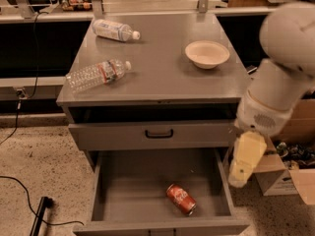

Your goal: Pick coke can from middle drawer and place on counter

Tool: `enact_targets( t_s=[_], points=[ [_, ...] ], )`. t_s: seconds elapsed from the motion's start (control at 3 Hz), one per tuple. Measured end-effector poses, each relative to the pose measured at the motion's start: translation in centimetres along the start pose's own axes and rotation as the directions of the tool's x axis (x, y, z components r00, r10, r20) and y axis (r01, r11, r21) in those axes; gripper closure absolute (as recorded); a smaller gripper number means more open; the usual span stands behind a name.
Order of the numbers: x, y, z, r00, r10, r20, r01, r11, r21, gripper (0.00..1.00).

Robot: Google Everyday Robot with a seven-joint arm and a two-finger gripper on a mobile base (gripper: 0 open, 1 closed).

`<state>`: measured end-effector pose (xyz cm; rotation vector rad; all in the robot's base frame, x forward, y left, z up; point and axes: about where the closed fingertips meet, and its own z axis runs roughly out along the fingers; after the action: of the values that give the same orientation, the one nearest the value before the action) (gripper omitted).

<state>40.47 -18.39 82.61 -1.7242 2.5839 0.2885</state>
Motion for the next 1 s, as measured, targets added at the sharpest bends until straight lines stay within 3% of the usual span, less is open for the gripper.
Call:
enact_targets(
  t_s=[0.33,0.67,1.0],
  points=[
    [-0.2,1.0,3.2,0.978,0.150,0.144,-0.144,0.9882,-0.052,0.00],
    [-1.2,-0.6,2.9,0.960,0.167,0.224,-0.172,0.9850,0.005,0.00],
    [-2.0,-3.0,4.8,0.934,0.241,0.263,-0.241,0.9701,-0.032,0.00]
  ],
)
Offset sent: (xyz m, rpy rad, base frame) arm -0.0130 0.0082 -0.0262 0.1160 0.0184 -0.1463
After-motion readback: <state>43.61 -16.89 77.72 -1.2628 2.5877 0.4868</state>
